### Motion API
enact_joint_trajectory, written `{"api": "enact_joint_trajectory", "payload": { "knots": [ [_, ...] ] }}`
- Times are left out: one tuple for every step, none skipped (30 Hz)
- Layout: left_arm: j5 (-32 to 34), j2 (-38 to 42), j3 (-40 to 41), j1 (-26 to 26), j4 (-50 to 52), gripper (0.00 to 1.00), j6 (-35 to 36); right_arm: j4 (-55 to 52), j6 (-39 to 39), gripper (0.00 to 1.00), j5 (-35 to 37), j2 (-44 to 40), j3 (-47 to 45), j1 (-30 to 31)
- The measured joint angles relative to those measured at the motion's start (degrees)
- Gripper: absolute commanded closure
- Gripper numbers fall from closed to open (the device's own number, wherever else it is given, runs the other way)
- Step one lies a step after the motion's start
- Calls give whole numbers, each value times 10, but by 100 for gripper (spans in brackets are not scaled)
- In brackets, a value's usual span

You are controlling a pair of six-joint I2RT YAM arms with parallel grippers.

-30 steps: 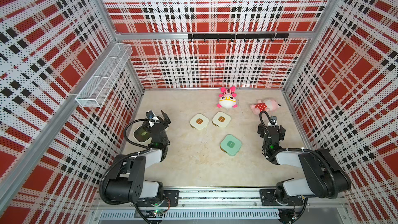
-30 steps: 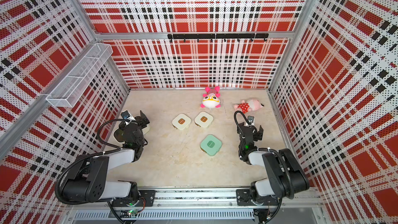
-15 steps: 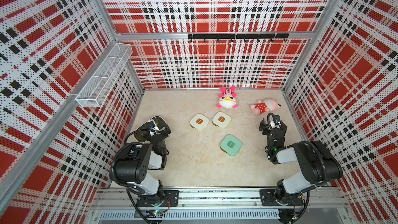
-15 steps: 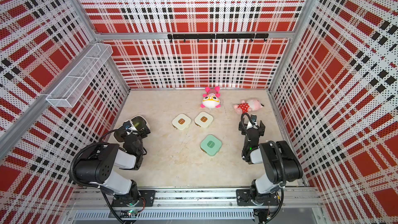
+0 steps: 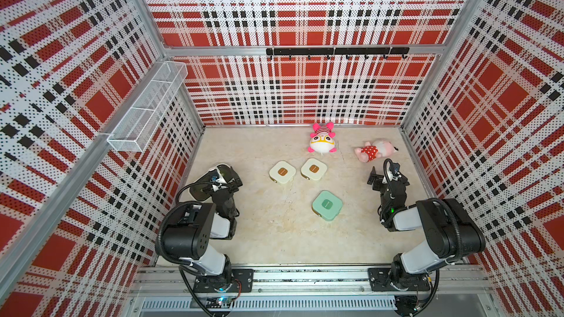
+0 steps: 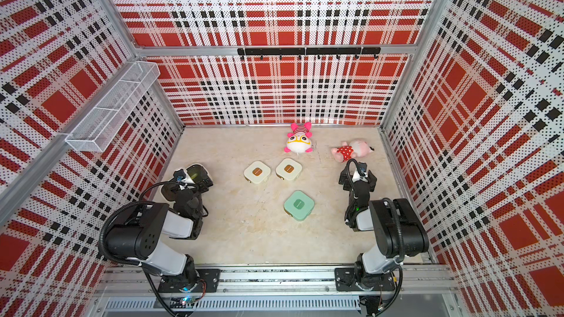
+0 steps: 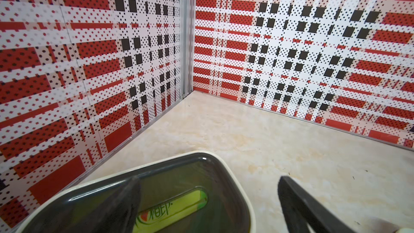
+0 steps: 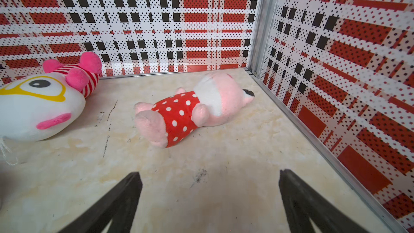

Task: Organize nail clipper sets
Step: Reset both arms

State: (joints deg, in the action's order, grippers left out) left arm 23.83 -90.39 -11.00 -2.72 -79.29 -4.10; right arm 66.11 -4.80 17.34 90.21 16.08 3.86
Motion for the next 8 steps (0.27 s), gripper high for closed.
{"api": "enact_joint_trajectory", "payload": {
  "knots": [
    [0, 0, 0, 0, 0, 2, 0, 0, 0, 0, 0, 0, 0, 0],
    [0, 0, 0, 0, 0, 2, 1, 0, 0, 0, -1, 0, 0, 0],
    [0, 0, 0, 0, 0, 2, 1, 0, 0, 0, -2, 0, 0, 0],
    [0, 0, 0, 0, 0, 2, 2, 0, 0, 0, -4, 0, 0, 0],
    [0, 0, 0, 0, 0, 2, 2, -1, 0, 0, -6, 0, 0, 0],
    [0, 0, 0, 0, 0, 2, 2, -3, 0, 0, -10, 0, 1, -2],
    [0, 0, 0, 0, 0, 2, 3, -4, 0, 0, -15, 0, 1, -3],
    [0, 0, 0, 0, 0, 2, 3, -4, 0, 0, -17, 0, 2, -3]
  ]
}}
